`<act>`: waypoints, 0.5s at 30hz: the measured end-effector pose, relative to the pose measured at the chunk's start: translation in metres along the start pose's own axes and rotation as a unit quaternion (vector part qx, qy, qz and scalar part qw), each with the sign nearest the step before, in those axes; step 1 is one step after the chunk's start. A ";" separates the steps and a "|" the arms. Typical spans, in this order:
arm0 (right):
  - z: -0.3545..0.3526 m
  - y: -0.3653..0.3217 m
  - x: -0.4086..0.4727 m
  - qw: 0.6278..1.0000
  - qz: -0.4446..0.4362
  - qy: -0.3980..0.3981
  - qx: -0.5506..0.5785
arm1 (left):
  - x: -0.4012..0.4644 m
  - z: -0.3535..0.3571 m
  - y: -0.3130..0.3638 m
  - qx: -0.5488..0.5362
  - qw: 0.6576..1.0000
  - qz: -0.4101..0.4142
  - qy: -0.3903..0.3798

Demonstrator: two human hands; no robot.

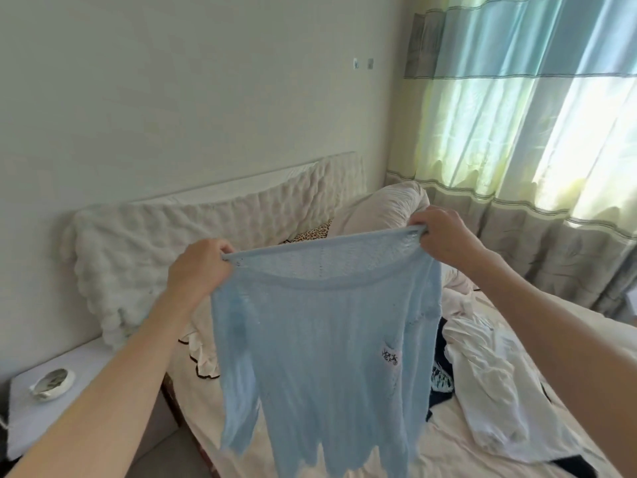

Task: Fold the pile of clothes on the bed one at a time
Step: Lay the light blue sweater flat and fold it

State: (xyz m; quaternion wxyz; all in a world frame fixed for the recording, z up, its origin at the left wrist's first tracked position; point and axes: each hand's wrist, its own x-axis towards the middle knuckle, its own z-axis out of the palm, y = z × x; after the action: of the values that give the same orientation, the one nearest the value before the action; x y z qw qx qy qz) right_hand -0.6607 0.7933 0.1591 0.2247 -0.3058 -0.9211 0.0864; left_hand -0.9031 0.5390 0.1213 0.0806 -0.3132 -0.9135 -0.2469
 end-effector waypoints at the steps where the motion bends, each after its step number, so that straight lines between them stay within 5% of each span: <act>1: 0.001 0.009 -0.001 0.999 0.032 0.000 0.005 | 0.004 -0.003 -0.002 -0.019 1.000 -0.014 -0.006; 4: 0.002 0.022 0.001 0.996 0.076 0.029 0.040 | 0.012 -0.011 0.004 -0.094 0.995 -0.020 0.006; 6: -0.003 0.023 0.002 0.985 0.080 0.123 0.095 | 0.010 -0.015 0.013 -0.207 0.975 -0.011 0.076; 9: -0.008 0.021 -0.009 0.909 0.114 0.268 0.297 | -0.002 -0.014 0.018 -0.338 0.926 0.009 0.170; 12: -0.001 0.030 -0.025 0.886 0.152 0.204 0.388 | -0.010 -0.010 0.012 -0.414 0.905 -0.028 0.092; 15: 0.001 0.041 -0.035 0.894 0.166 0.138 0.393 | -0.017 -0.010 0.009 -0.356 0.934 -0.008 -0.006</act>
State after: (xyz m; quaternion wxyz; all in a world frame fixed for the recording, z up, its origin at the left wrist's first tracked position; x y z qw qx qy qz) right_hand -0.6142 0.8049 0.1334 0.4339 -0.3498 -0.7077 0.4342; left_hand -0.8840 0.5310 0.1285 -0.0438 -0.3156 -0.7687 -0.5546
